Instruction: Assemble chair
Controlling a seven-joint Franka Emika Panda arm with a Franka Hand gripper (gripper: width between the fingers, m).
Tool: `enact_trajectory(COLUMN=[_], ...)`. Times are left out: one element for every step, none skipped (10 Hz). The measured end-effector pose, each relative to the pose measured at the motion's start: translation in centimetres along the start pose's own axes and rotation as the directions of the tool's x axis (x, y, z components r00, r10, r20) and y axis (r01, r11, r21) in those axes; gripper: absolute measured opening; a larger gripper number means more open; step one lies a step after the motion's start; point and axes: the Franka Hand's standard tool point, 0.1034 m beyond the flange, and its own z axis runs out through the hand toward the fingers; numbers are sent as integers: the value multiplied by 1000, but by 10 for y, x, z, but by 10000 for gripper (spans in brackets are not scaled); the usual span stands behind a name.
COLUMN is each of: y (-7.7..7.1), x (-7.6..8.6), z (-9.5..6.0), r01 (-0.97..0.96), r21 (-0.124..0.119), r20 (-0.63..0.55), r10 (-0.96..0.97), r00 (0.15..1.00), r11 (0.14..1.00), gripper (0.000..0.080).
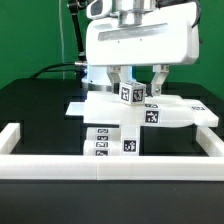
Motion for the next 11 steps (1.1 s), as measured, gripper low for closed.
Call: enact_trajectory(y=[0, 1, 0, 0, 0, -1, 0, 1, 2, 1, 1], x=[0, 0, 0, 0, 1, 0, 1, 1, 0, -1, 1], z=[0, 0, -1, -1, -2, -2, -2, -1, -1, -4, -6], r01=[116, 211, 307, 392, 455, 457, 529, 545, 544, 545, 550], r21=[-2, -3, -2, -2, -2, -1, -6, -7, -5, 1, 4], r20=[0, -1, -2, -5, -6, -5, -4, -3, 13, 39, 40], r10=[-116, -211, -307, -392, -455, -457, -529, -545, -544, -545, -550], r00=[993, 978, 952, 920, 891, 889, 849, 838, 839, 837, 834], r11=[993, 978, 952, 920, 891, 889, 849, 838, 839, 838, 835], gripper=[643, 643, 648, 649, 649, 649, 649, 649, 649, 649, 649])
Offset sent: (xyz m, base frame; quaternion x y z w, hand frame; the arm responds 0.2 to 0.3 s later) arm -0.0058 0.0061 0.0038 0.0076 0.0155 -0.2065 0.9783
